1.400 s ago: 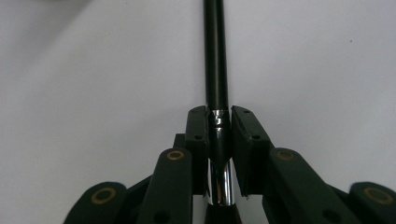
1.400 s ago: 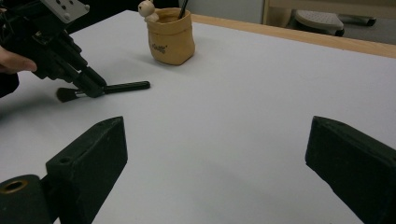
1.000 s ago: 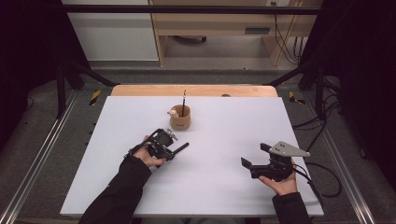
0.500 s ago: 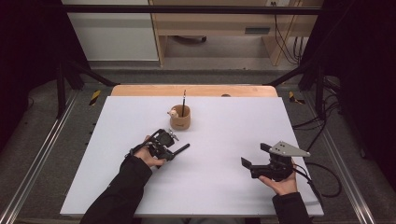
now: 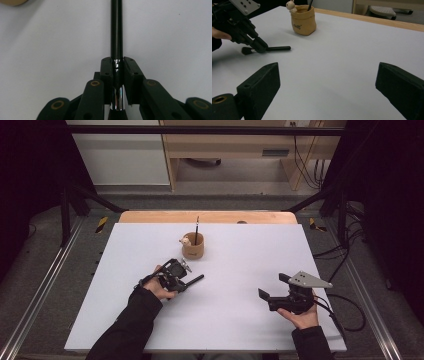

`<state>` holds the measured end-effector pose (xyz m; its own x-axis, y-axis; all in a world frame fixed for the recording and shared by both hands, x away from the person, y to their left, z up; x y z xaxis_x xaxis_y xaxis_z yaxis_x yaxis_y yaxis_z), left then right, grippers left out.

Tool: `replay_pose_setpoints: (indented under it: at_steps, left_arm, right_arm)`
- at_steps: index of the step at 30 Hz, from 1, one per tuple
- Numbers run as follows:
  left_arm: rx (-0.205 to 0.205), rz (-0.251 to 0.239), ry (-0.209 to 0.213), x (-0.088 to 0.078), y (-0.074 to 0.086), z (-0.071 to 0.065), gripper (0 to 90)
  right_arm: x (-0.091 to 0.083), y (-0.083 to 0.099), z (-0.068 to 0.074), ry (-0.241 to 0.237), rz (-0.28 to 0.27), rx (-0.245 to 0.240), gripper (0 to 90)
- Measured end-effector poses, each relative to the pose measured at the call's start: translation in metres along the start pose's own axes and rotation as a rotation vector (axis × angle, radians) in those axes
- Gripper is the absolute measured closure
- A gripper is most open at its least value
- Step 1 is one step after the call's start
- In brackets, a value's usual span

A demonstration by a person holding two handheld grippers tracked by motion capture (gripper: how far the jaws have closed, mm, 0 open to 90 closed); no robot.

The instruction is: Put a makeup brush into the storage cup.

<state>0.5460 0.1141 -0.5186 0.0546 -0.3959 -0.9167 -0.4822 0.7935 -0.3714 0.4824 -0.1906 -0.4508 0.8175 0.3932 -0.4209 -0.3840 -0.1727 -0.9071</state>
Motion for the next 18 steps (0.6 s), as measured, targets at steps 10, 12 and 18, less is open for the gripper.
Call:
replay_pose_setpoints:
  at_steps: [10, 12, 18]
  left_arm:
    - [0.035, -0.040, 0.005, -0.016, 0.000, -0.011, 78.0]
    - [0.041, -0.048, 0.010, -0.019, 0.000, -0.014, 77.9]
    - [0.061, -0.068, 0.016, -0.027, 0.002, -0.021, 78.0]
  right_arm:
    - [0.000, 0.000, 0.001, 0.000, 0.000, -0.003, 6.3]
    - [0.000, 0.000, 0.001, 0.001, 0.001, -0.002, 6.3]
    - [0.000, -0.001, 0.001, 0.004, 0.003, -0.010, 6.4]
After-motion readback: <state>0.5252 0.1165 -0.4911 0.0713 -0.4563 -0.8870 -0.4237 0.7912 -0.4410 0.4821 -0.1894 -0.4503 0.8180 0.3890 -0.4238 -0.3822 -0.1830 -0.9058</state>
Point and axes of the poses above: each handheld gripper's, and its own axes: x roughly forward along the jaws, y roughly out of its underside, z roughly to its left, the point moved 8 cm from there along x, roughly forward along the jaws, and after that the axes turned 12 degrees about y, right-handed, at the moved point
